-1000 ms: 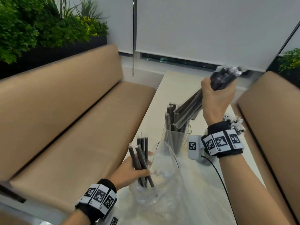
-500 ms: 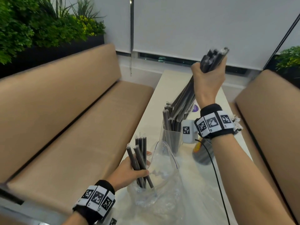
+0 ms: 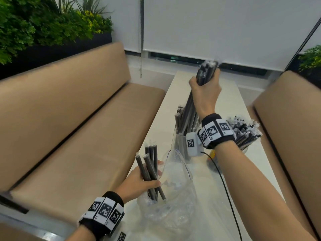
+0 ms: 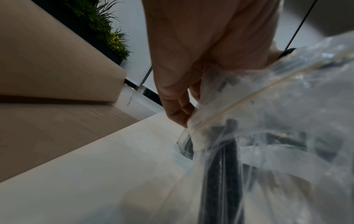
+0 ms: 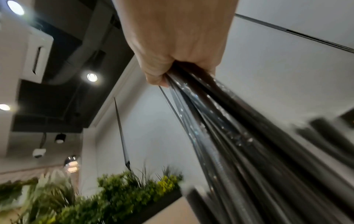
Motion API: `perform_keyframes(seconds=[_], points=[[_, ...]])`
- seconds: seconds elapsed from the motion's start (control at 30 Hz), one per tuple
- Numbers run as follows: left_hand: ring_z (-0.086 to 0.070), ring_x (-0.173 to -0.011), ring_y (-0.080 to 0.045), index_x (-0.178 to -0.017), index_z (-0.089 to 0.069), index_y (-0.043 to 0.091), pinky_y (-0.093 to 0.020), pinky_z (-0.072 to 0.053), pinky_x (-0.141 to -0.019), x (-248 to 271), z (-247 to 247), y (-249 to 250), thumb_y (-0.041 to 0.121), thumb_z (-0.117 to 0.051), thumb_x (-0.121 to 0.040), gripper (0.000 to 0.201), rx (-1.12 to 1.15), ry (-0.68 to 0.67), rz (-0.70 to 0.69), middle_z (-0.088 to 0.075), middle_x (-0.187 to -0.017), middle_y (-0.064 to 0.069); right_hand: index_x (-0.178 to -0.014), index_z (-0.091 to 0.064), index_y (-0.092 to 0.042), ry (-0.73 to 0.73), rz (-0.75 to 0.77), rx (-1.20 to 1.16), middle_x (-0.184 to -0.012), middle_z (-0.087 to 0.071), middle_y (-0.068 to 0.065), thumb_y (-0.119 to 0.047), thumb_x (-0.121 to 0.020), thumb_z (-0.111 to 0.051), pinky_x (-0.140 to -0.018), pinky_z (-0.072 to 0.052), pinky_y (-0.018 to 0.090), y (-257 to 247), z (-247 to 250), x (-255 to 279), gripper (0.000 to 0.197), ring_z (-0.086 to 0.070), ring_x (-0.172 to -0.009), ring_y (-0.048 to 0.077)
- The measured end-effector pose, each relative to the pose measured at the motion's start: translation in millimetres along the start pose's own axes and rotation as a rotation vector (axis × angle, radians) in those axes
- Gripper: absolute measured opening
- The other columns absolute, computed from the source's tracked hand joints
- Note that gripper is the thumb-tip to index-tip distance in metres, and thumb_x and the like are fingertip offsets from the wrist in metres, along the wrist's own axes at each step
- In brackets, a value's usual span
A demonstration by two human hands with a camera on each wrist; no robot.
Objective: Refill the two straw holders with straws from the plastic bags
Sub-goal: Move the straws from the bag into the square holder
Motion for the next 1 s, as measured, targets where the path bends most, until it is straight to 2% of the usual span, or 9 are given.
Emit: perform_keyframes(seconds=[0.17, 0.3, 0.43, 0.53, 0.6, 0.7, 0.87, 0.93, 1.0], points=[[-0.068, -0.099, -0.016, -0.124, -0.056, 0.027, -0.018, -0.055, -0.082, 1.9, -0.2, -0.3, 0.0, -0.07, -0.081, 0.052, 0.011, 0.005, -0.017, -0.068, -0.108, -0.005, -0.111, -0.048, -0.003, -0.023, -0.157, 0.043, -0.082, -0.061, -0.002, -0.016, -0.084, -0.068, -0.078, -0.056, 0.044, 58.8, 4.5, 35.4, 0.036, -0.061, -0.078, 0.023], [-0.068, -0.1, -0.016, -0.124, -0.055, 0.028, -0.021, -0.055, -0.086, 0.3, -1.1, -1.2, 0.0, -0.069, -0.081, 0.053, 0.021, -0.008, -0.019, -0.068, -0.108, -0.005, -0.119, -0.048, -0.004, -0.1, -0.294, 0.091, -0.092, -0.06, 0.003, -0.019, -0.086, -0.07, -0.08, -0.052, 0.034, 91.3, 10.5, 59.3, 0.042, -0.062, -0.087, 0.025], [-0.068, -0.1, -0.015, -0.121, -0.057, 0.031, -0.026, -0.055, -0.09, -3.2, -2.7, -0.1, 0.001, -0.07, -0.081, 0.052, 0.012, -0.018, -0.028, -0.068, -0.108, -0.006, -0.137, -0.04, -0.002, -0.379, -0.341, 0.247, -0.104, -0.064, 0.007, -0.025, -0.084, -0.075, -0.079, -0.043, 0.024, 99.9, 2.8, 77.1, 0.067, -0.062, -0.097, 0.024], [-0.067, -0.101, -0.013, -0.121, -0.058, 0.029, -0.024, -0.056, -0.088, -6.4, -1.7, 1.4, 0.001, -0.07, -0.08, 0.051, 0.008, -0.027, -0.037, -0.069, -0.11, -0.007, -0.146, -0.027, -0.008, -0.544, -0.345, 0.321, -0.143, -0.05, 0.012, -0.032, -0.077, -0.082, -0.098, -0.042, 0.029, 86.3, 9.7, 72.7, 0.091, -0.05, -0.13, 0.028], [-0.068, -0.101, -0.014, -0.122, -0.058, 0.027, -0.022, -0.055, -0.086, -8.7, 0.1, 1.9, 0.002, -0.07, -0.08, 0.051, -0.002, -0.025, -0.033, -0.068, -0.11, -0.007, -0.153, -0.014, -0.011, -0.476, -0.284, 0.317, -0.153, -0.036, 0.015, -0.03, -0.076, -0.082, -0.113, -0.035, 0.039, 60.6, 31.4, 65.4, 0.104, -0.038, -0.139, 0.027], [-0.068, -0.099, -0.015, -0.117, -0.059, 0.028, -0.023, -0.056, -0.086, -10.5, 1.8, 7.1, 0.002, -0.071, -0.079, 0.047, -0.036, -0.001, -0.045, -0.069, -0.109, -0.006, -0.148, -0.03, -0.017, -0.255, -0.169, 0.166, -0.129, -0.054, 0.005, -0.026, -0.085, -0.072, -0.106, -0.045, 0.04, 11.3, 65.4, 78.9, 0.076, -0.055, -0.115, 0.016], [-0.07, -0.09, -0.015, -0.101, -0.067, 0.017, -0.03, -0.057, -0.085, -13.0, -9.0, 24.6, 0.007, -0.075, -0.077, 0.027, -0.15, 0.012, -0.093, -0.073, -0.094, -0.002, -0.15, -0.029, -0.023, -0.849, -0.41, 0.168, -0.135, -0.048, -0.014, -0.047, -0.077, -0.076, -0.097, -0.041, 0.022, 9.2, 18.3, 183.3, 0.09, -0.05, -0.113, 0.001], [-0.071, -0.085, -0.011, -0.099, -0.069, 0.007, -0.031, -0.058, -0.076, -12.1, -21.6, 35.1, 0.005, -0.072, -0.079, 0.021, -0.188, -0.022, -0.145, -0.074, -0.092, -0.005, -0.134, -0.046, -0.022, -0.892, -0.375, 0.192, -0.125, -0.06, -0.011, -0.044, -0.074, -0.08, -0.09, -0.046, 0.022, 20.4, 5.8, 205.6, 0.072, -0.057, -0.106, 0.003], [-0.068, -0.079, 0.005, -0.099, -0.067, 0.012, -0.018, -0.055, -0.065, -12.5, -31.5, 42.5, 0.0, -0.072, -0.078, 0.025, -0.145, -0.024, -0.17, -0.073, -0.089, 0.002, -0.103, -0.058, -0.018, -0.824, -0.363, 0.179, -0.094, -0.067, -0.005, -0.041, -0.077, -0.078, -0.072, -0.048, 0.017, 29.7, 3.8, 210.6, 0.04, -0.062, -0.086, 0.005]])
Point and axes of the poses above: each hand's wrist, its own x-axis away from the middle knuckle, its own z-axis out of the back of the hand, y = z × x, the point moved 8 cm from there along -x, towards the middle knuckle
